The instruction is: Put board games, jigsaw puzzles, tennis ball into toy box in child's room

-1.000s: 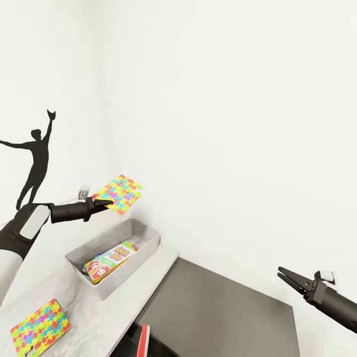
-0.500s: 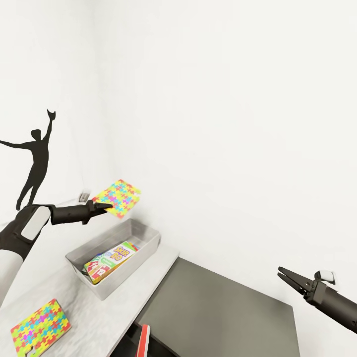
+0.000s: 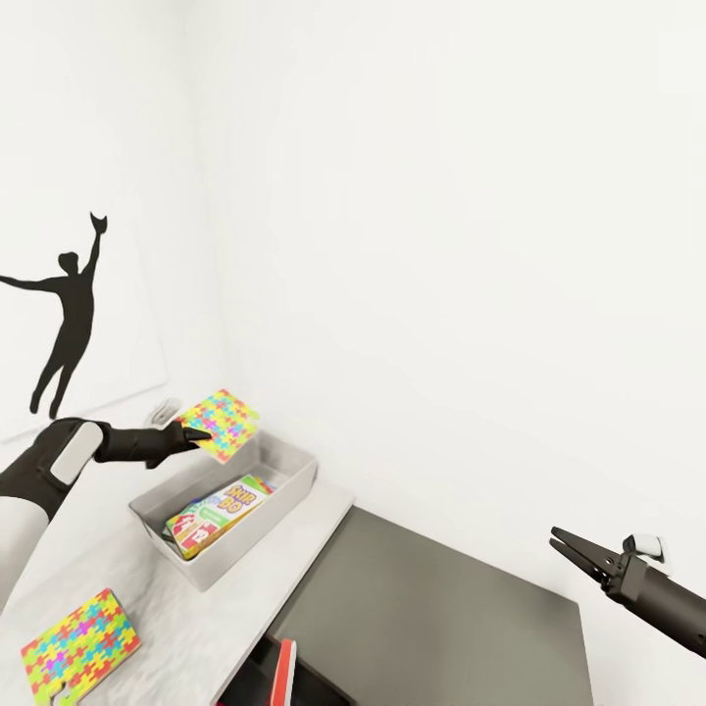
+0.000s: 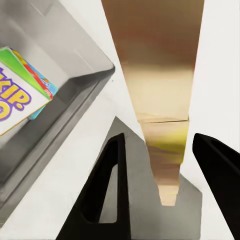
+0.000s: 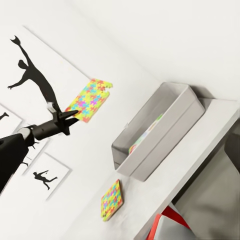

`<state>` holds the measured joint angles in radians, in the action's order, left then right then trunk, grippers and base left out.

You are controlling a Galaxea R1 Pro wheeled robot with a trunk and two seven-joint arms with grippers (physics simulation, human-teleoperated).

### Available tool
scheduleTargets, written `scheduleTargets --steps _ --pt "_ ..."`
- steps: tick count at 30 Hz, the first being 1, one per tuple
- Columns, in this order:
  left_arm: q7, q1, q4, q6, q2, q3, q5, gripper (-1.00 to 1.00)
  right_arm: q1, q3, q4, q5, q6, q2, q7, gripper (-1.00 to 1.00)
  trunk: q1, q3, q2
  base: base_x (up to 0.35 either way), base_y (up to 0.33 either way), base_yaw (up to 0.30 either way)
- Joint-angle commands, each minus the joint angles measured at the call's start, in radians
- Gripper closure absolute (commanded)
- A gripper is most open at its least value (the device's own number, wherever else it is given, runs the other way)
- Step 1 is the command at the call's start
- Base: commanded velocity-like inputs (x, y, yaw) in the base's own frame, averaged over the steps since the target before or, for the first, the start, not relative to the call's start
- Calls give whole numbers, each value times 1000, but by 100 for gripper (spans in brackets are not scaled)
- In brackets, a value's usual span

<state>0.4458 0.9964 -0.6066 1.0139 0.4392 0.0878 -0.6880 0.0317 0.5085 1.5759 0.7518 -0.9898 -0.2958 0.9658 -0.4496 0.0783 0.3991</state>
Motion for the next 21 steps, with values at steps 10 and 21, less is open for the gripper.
scheduleTargets --steps 10,21 --pt "12 1 2 -67 6 6 65 100 0 1 1 -1 -4 0 8 -100 0 -17 1 0 0 0" --pt "17 1 1 -113 10 10 68 100 0 0 2 0 0 0 10 -100 0 -35 1 0 0 0"
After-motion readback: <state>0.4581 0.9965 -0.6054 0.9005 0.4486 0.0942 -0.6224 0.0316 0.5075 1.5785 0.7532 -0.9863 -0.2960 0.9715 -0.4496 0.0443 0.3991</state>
